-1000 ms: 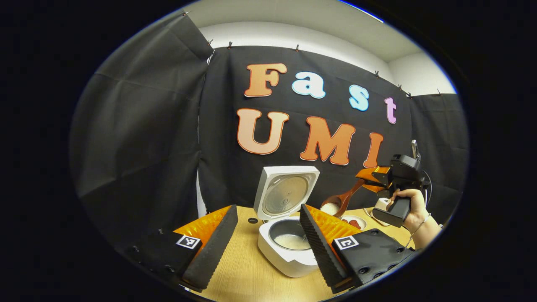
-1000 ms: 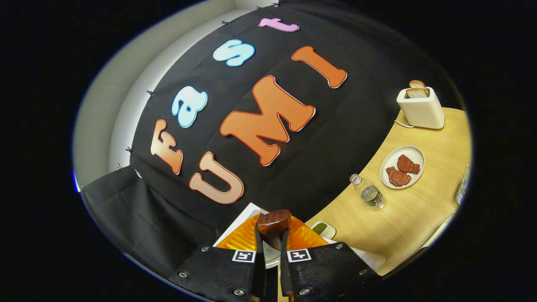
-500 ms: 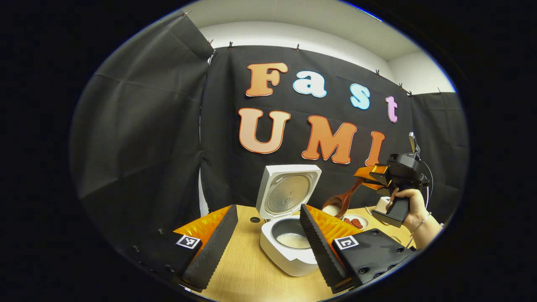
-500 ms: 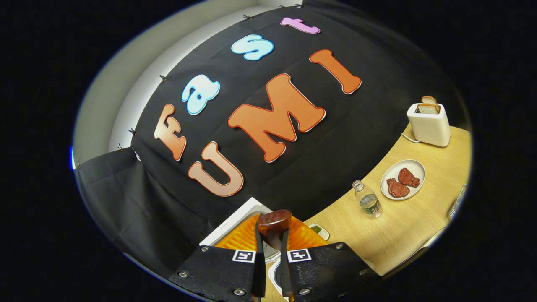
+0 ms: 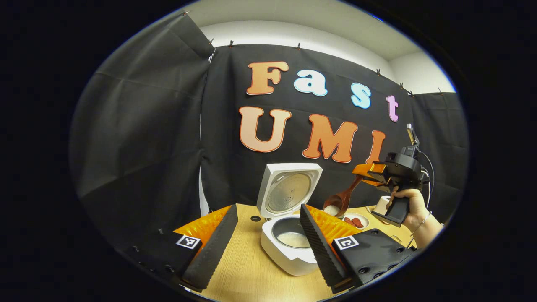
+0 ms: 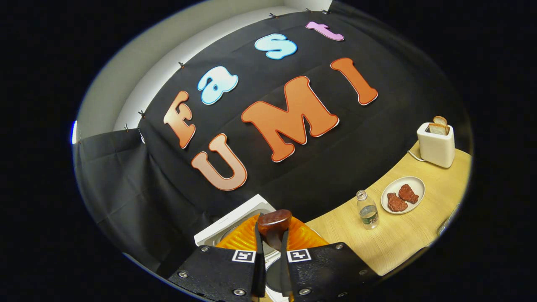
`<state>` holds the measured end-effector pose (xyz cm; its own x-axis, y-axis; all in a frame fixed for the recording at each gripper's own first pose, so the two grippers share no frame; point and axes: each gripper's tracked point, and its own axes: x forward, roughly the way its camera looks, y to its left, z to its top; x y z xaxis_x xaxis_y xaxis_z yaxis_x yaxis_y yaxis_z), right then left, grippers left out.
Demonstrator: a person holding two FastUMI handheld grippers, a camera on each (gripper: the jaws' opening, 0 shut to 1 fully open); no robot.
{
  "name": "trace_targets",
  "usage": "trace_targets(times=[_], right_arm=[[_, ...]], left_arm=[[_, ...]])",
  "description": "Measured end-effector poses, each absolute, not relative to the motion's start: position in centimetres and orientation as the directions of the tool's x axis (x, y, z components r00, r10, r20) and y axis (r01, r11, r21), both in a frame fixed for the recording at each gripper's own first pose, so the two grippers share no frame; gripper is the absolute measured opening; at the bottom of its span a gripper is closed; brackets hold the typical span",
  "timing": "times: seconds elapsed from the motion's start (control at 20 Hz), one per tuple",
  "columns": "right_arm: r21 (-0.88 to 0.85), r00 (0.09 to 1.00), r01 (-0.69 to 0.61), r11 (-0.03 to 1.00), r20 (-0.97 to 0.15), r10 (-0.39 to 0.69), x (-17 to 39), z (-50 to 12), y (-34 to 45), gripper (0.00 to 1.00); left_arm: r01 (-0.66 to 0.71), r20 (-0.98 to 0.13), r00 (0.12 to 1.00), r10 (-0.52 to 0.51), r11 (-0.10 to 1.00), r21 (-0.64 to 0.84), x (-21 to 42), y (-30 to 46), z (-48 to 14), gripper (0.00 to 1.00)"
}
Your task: Close the left gripper, press the button to open the rice cooker; take a wooden spoon from the chopstick holder with the right hand, scoop a spoonful of rice and pour it into the rice cooker, then put the wooden spoon back into the chopstick holder.
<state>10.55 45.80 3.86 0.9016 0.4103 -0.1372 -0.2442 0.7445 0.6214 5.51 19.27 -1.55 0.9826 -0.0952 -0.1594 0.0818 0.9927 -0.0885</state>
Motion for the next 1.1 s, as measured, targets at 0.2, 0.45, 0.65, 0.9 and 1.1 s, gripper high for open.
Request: trace_targets(times=[0.2,0.45,0.65,0.9,1.1], right_arm=[[0.573,0.899,-0.273,0.773,-0.134,0.417,10.4,3.9,46.5,0.13],[0.516,0.896,-0.305,0.801,-0.131,0.425,10.2,3.9,47.4,0.13],[0.472,0.889,-0.340,0.813,-0.120,0.441,9.8,4.2,48.3,0.13],[0.384,0.874,-0.407,0.829,-0.100,0.475,9.3,4.9,49.7,0.13],[0.317,0.859,-0.458,0.830,-0.083,0.505,8.8,5.2,50.7,0.13]], left_arm=[[0.080,-0.162,0.982,-0.094,0.993,-0.089,5.4,19.3,-1.8,1.00],[0.078,-0.165,0.982,-0.092,0.993,-0.089,5.5,19.5,-2.0,1.00],[0.069,-0.166,0.983,-0.084,0.993,-0.093,5.4,19.8,-2.2,1.00],[0.061,-0.171,0.982,-0.076,0.994,-0.089,5.6,20.1,-2.3,1.00],[0.062,-0.170,0.982,-0.077,0.994,-0.093,5.6,20.1,-2.4,1.00]])
